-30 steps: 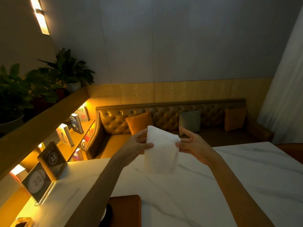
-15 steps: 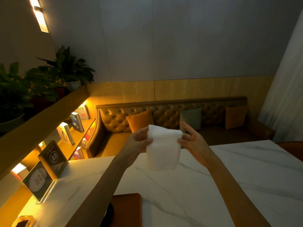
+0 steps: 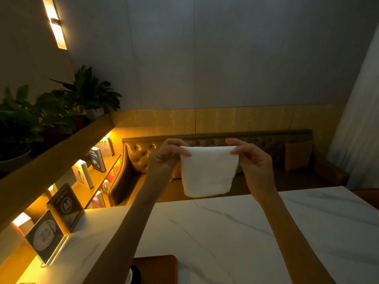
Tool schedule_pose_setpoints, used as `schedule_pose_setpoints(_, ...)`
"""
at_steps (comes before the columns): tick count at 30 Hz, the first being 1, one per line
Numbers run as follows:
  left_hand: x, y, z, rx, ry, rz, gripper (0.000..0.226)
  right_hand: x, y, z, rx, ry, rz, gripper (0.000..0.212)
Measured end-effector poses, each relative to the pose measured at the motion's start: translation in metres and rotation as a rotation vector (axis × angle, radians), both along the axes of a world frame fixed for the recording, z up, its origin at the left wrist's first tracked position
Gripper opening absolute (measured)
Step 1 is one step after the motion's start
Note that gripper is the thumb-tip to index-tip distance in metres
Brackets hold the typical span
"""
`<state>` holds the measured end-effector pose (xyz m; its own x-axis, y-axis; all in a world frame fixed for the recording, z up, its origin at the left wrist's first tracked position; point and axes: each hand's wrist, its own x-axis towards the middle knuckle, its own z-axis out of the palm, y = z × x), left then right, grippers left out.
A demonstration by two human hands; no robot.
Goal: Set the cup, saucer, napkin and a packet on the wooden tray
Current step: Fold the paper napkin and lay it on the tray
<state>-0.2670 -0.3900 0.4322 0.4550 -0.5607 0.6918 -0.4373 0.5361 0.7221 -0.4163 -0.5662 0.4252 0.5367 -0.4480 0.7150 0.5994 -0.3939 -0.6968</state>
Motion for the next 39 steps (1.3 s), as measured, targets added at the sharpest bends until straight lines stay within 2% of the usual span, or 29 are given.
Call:
schedule_pose_setpoints(3, -0.003, 0.0, 0.008, 0.01, 0.029, 0.051, 0.034, -0.001, -0.002, 0.002, 0.01, -0.005, 0.067, 0.018)
schedule_pose_setpoints(8, -0.004, 0.001, 0.016, 0.174, 0.045, 0.082, 0.025, -0.001, 0.001, 0.006, 0.041, 0.073, 0.004, 0.02)
schedule_pose_setpoints(12, -0.005, 0.001, 0.011, 0.154, 0.121, 0.057, 0.025, -0.004, 0.001, 0.006, 0.134, 0.093, 0.067, 0.021)
schedule_pose_setpoints(18, -0.002, 0.001, -0.005, 0.176, 0.156, 0.005, 0.034, -0.002, -0.002, -0.009, 0.036, 0.208, 0.055, 0.024)
schedule_pose_setpoints(20, -0.003, 0.001, -0.007, 0.13, 0.245, -0.014, 0.029, -0.001, -0.001, -0.01, 0.039, 0.182, 0.032, 0.025)
schedule_pose_setpoints(21, -0.005, 0.0, -0.006, 0.136, 0.325, -0.003, 0.02, 0.0, 0.0, -0.009, 0.046, 0.172, 0.021, 0.025)
schedule_pose_setpoints(22, -0.006, -0.001, -0.005, 0.187, 0.433, 0.02, 0.02, 0.0, 0.002, -0.007, 0.05, 0.169, 0.007, 0.024)
schedule_pose_setpoints(24, -0.005, -0.007, -0.005, 0.372, 0.69, 0.005, 0.049, 0.002, 0.003, -0.003, 0.067, 0.188, -0.04, 0.022)
schedule_pose_setpoints(26, -0.005, -0.01, -0.007, 0.543, 0.775, -0.065, 0.064, 0.002, 0.002, -0.003, 0.118, 0.227, -0.07, 0.021)
schedule_pose_setpoints(28, -0.007, -0.01, -0.01, 0.578, 0.773, -0.065, 0.054, 0.001, 0.0, -0.006, 0.144, 0.257, -0.097, 0.022)
schedule_pose_setpoints(31, -0.006, -0.006, -0.014, 0.537, 0.576, -0.079, 0.039, -0.003, -0.004, -0.009, 0.17, 0.261, -0.101, 0.026)
schedule_pose_setpoints(34, -0.004, -0.004, -0.019, 0.458, 0.475, -0.052, 0.035, -0.006, -0.01, -0.011, 0.41, 0.301, 0.158, 0.034)
schedule_pose_setpoints(36, -0.005, -0.006, -0.023, 0.446, 0.454, -0.02, 0.036, -0.005, -0.012, -0.02, 0.577, 0.444, 0.292, 0.043)
schedule_pose_setpoints(37, -0.006, -0.007, -0.026, 0.465, 0.439, 0.0, 0.037, -0.004, -0.011, -0.029, 0.586, 0.532, 0.318, 0.048)
schedule_pose_setpoints(39, -0.008, -0.01, -0.033, 0.513, 0.411, 0.041, 0.037, 0.0, -0.009, -0.048, 0.49, 0.638, 0.342, 0.043)
